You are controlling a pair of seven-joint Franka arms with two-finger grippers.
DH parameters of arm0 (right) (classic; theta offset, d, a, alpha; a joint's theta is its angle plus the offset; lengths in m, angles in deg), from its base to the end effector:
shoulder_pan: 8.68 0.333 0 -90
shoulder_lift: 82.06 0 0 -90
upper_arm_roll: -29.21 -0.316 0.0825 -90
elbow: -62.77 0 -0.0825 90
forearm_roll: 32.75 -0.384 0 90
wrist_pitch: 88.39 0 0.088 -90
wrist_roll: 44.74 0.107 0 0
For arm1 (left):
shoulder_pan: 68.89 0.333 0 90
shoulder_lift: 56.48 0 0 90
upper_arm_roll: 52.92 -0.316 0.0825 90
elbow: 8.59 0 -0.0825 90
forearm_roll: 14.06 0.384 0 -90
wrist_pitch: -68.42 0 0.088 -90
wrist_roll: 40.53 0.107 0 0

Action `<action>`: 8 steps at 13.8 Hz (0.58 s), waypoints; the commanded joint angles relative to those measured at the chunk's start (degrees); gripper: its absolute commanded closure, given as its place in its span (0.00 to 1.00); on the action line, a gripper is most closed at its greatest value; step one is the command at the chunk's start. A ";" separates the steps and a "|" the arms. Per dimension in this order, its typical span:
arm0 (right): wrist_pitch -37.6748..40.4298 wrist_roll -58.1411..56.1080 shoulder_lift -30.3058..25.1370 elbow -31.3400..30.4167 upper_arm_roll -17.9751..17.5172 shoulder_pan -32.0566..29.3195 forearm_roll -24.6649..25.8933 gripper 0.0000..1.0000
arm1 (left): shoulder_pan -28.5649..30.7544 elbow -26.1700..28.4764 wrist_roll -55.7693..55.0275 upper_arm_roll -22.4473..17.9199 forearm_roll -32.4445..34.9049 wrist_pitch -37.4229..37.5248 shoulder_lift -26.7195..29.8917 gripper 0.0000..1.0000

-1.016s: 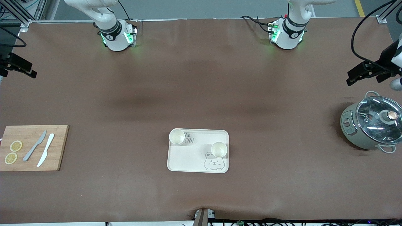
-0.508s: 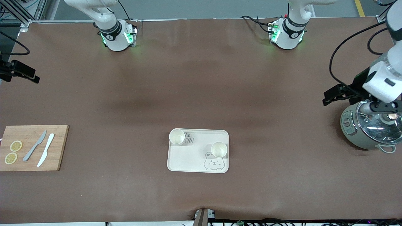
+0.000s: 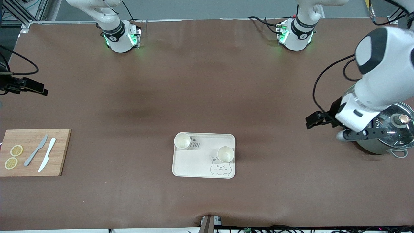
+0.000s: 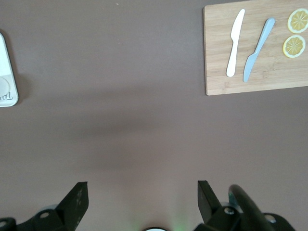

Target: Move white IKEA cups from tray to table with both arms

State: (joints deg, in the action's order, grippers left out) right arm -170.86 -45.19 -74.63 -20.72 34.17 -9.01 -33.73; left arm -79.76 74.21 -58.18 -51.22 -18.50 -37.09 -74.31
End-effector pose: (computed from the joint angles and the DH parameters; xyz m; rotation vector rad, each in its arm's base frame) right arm 0.5772 -0.0481 0.5935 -3.1173 0.1303 0.2290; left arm 0.6480 -0.1481 0.5201 3.0320 0.1639 0.0916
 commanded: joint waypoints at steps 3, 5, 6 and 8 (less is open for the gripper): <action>0.46 -0.69 1.01 1.49 -0.92 -1.25 0.54 0.00 | -4.68 -6.42 -7.99 -0.37 -0.65 -10.04 -10.11 0.00; 0.55 -0.70 1.36 2.27 -0.92 -1.34 1.06 0.00 | -5.83 -6.42 -8.71 -0.46 -0.65 -13.83 -12.31 0.00; 0.55 -0.61 1.36 2.63 -0.92 -1.26 0.98 0.00 | -6.79 -6.42 -8.71 -0.72 -0.31 -14.37 -13.10 0.00; 0.73 -0.09 1.18 2.54 -1.00 -0.46 1.07 0.00 | -8.73 -6.42 -8.62 -0.81 2.75 -14.55 -13.98 0.00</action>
State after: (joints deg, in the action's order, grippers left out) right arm -170.93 -45.19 -73.89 -19.67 34.04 -9.17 -33.70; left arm -86.50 69.55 -66.37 -51.27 -18.07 -51.77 -87.29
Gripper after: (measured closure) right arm 0.000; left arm 0.000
